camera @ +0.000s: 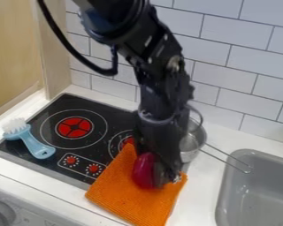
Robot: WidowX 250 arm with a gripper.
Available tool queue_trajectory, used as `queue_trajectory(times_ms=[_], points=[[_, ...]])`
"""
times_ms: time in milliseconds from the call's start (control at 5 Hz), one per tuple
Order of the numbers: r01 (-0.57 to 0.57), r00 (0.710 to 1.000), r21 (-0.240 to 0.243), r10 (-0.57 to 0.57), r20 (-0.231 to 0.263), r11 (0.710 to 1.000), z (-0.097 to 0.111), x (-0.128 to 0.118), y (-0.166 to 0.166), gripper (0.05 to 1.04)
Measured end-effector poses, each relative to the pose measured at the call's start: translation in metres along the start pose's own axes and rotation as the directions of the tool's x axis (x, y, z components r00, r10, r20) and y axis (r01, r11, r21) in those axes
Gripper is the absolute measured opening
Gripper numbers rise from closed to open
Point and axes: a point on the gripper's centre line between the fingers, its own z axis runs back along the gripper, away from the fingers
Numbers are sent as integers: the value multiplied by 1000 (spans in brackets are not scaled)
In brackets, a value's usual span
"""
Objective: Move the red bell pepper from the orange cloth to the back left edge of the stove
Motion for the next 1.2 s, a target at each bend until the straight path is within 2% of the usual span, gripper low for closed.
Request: queue_trajectory(times_ms=[200,400,600,800,1000,1200], points=[[-32,997,11,31,67,999,17,5,8,723],[-44,996,14,43,76,999,27,7,17,723],[-104,989,32,100,110,994,36,9,49,723],[-121,989,22,118,87,992,31,11,77,723],[-152,984,19,149,99,988,30,14,113,723],[-169,982,7,168,82,986,26,7,134,723]])
